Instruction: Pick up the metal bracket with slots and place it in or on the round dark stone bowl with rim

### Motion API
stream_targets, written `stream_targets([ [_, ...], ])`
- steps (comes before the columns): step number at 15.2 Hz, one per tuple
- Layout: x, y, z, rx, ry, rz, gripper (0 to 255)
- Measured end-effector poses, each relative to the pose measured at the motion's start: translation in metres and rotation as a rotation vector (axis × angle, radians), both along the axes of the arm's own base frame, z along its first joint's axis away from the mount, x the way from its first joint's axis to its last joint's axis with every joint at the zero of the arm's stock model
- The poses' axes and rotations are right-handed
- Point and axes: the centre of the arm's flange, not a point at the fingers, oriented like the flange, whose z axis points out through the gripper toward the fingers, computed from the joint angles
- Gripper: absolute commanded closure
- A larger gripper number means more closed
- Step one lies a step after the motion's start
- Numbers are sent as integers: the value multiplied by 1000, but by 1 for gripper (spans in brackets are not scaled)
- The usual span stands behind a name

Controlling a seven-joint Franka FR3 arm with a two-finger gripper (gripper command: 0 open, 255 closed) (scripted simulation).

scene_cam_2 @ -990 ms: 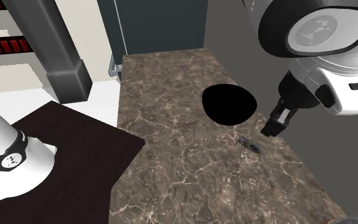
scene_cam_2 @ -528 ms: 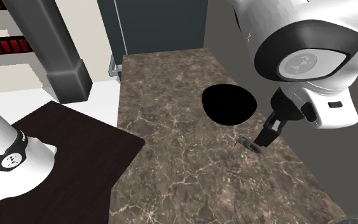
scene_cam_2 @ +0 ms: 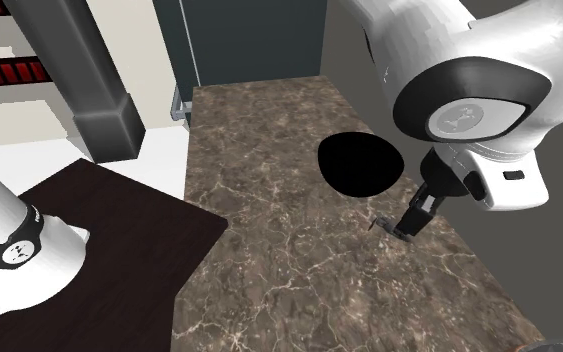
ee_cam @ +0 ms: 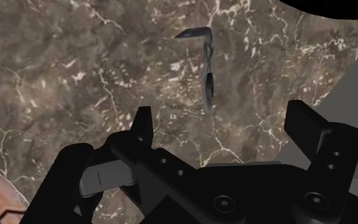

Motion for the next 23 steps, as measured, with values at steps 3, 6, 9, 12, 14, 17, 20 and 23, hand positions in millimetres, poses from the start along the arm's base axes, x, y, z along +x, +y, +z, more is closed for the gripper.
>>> stream_targets([
  [3,0,0,0,0,0,0,255],
  [6,0,0,0,0,0,0,255],
  [9,0,0,0,0,0,0,255],
  [12,0,0,0,0,0,0,0],
  [14,3,6,-4,-21,4,40,0],
  [17,0,34,-37,-149,46,272,0],
  [20,-2,49,-65,-229,72,407,0],
  [23,-4,48,-80,-240,76,424,0],
])
